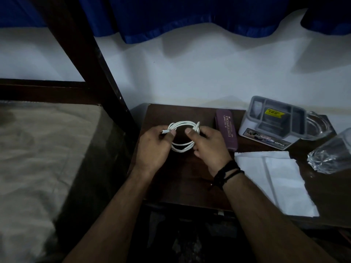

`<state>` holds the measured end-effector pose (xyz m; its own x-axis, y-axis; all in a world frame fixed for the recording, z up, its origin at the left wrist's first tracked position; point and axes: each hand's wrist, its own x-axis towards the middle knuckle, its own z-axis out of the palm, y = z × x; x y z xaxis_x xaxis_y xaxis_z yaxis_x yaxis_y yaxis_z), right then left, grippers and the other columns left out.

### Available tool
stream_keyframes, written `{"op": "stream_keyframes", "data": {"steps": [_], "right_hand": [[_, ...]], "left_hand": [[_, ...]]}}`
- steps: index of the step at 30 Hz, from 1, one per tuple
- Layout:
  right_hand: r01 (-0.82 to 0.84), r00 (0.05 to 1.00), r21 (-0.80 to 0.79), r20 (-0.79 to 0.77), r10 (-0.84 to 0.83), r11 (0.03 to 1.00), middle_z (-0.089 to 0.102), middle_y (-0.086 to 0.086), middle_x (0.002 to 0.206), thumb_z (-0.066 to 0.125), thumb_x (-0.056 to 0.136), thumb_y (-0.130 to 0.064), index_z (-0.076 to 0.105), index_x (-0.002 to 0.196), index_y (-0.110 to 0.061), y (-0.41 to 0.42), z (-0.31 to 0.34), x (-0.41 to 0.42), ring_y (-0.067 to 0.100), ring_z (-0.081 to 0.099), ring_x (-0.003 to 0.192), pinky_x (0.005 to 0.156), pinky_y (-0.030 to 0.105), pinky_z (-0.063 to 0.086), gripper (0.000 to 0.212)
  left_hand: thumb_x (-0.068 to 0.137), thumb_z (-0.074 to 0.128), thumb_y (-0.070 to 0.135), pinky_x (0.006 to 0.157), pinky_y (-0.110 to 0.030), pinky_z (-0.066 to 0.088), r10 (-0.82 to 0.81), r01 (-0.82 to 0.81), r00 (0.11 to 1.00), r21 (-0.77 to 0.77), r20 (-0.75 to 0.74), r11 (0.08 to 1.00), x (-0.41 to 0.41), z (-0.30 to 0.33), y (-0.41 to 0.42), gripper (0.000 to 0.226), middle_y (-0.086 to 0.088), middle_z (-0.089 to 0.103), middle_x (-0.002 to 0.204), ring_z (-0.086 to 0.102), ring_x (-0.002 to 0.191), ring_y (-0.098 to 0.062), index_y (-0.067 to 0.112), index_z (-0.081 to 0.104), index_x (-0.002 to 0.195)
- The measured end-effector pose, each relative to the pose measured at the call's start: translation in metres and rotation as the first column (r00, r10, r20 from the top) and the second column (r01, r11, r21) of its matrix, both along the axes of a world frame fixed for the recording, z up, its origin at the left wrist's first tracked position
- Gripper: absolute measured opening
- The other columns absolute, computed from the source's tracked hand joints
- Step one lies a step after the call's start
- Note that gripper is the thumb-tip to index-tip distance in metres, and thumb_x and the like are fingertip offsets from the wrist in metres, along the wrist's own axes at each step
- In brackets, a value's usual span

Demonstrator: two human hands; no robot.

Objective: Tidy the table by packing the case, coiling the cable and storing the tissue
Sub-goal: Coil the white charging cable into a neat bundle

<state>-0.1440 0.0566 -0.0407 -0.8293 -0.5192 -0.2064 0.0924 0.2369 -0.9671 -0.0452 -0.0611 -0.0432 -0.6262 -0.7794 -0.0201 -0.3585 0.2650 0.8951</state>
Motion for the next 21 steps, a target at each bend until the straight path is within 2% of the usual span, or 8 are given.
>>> {"op": "stream_keyframes", "data": {"steps": [3, 5, 8, 10, 12, 14, 18, 21], "right_hand": [[-0.066, 0.927, -0.019, 0.369, 0.069, 0.998, 0.047, -0.006, 0.054, 0.072, 0.090, -0.041, 0.071, 0.079, -0.022, 0.002, 0.008, 0.005, 0.008, 0.047, 0.053, 0.071, 0.032, 0.053, 0.022], [-0.129, 0.892, 0.002, 0.436, 0.115, 0.992, 0.048, -0.004, 0.054, 0.070, 0.089, -0.045, 0.073, 0.081, -0.022, -0.001, 0.011, 0.004, 0.009, 0.045, 0.049, 0.070, 0.032, 0.052, 0.025], [-0.149, 0.938, 0.084, 0.328, 0.114, 0.985, 0.055, -0.004, 0.067, 0.064, 0.091, -0.042, 0.075, 0.085, -0.018, -0.018, 0.009, -0.005, 0.009, 0.048, 0.049, 0.068, 0.032, 0.048, 0.027], [-0.169, 0.983, 0.208, 0.105, 0.150, 0.963, 0.058, 0.003, 0.072, 0.061, 0.093, -0.040, 0.072, 0.082, -0.013, -0.036, 0.003, -0.017, 0.016, 0.055, 0.059, 0.067, 0.038, 0.048, 0.032], [-0.196, 0.966, 0.338, -0.097, 0.241, 0.921, 0.056, 0.007, 0.066, 0.058, 0.095, -0.041, 0.062, 0.067, -0.013, -0.054, -0.002, -0.030, 0.027, 0.059, 0.071, 0.070, 0.044, 0.051, 0.040], [-0.210, 0.952, 0.411, -0.123, 0.282, 0.887, 0.055, 0.007, 0.065, 0.055, 0.097, -0.043, 0.058, 0.064, -0.015, -0.071, -0.007, -0.042, 0.035, 0.066, 0.078, 0.071, 0.045, 0.054, 0.043], [-0.229, 0.954, 0.461, -0.067, 0.291, 0.857, 0.070, 0.020, 0.097, 0.056, 0.097, -0.037, 0.070, 0.103, -0.002, -0.096, -0.010, -0.063, 0.039, 0.070, 0.102, 0.089, 0.049, 0.060, 0.038], [-0.214, 0.954, 0.511, -0.076, 0.291, 0.832, 0.065, 0.016, 0.104, 0.055, 0.098, -0.021, 0.066, 0.118, 0.000, -0.104, -0.009, -0.074, 0.032, 0.065, 0.098, 0.096, 0.050, 0.056, 0.031]], "left_hand": [[0.086, 0.061, 0.041, 0.077, -0.050, 0.061, -0.006, 0.008, 1.000, -0.070, 0.027, 0.998, 0.001, -0.001, -0.004, 0.027, 0.005, 0.075, 0.092, 0.072, 0.086, -0.021, 0.027, 0.075, 0.104], [0.088, 0.061, 0.037, 0.084, -0.046, 0.058, 0.001, 0.010, 0.998, -0.161, 0.069, 0.987, 0.002, -0.003, -0.010, 0.027, 0.000, 0.075, 0.101, 0.071, 0.095, -0.024, 0.025, 0.075, 0.107], [0.092, 0.064, 0.029, 0.089, -0.044, 0.055, 0.030, 0.008, 0.991, -0.286, 0.127, 0.958, 0.000, -0.007, -0.024, 0.022, -0.004, 0.075, 0.109, 0.069, 0.103, -0.028, 0.023, 0.075, 0.111], [0.094, 0.065, 0.026, 0.090, -0.042, 0.055, 0.049, 0.006, 0.986, -0.327, 0.161, 0.945, -0.006, -0.009, -0.038, 0.022, -0.006, 0.075, 0.111, 0.069, 0.105, -0.029, 0.022, 0.075, 0.113], [0.095, 0.064, 0.026, 0.090, -0.039, 0.056, 0.059, 0.010, 0.976, -0.317, 0.209, 0.948, -0.014, -0.011, -0.053, 0.022, -0.005, 0.076, 0.111, 0.070, 0.104, -0.029, 0.023, 0.075, 0.114], [0.095, 0.065, 0.029, 0.088, -0.039, 0.058, 0.047, 0.024, 0.966, -0.270, 0.253, 0.963, -0.024, -0.014, -0.068, 0.023, -0.005, 0.077, 0.106, 0.073, 0.096, -0.030, 0.024, 0.074, 0.115], [0.090, 0.071, 0.031, 0.083, -0.042, 0.062, 0.041, 0.017, 0.960, -0.200, 0.279, 0.980, -0.041, -0.018, -0.085, 0.021, 0.001, 0.076, 0.107, 0.073, 0.092, -0.024, 0.032, 0.072, 0.111], [0.088, 0.072, 0.032, 0.078, -0.044, 0.063, 0.032, 0.018, 0.959, -0.173, 0.283, 0.985, -0.046, -0.023, -0.090, 0.020, 0.002, 0.076, 0.105, 0.073, 0.090, -0.022, 0.034, 0.072, 0.108]]}}
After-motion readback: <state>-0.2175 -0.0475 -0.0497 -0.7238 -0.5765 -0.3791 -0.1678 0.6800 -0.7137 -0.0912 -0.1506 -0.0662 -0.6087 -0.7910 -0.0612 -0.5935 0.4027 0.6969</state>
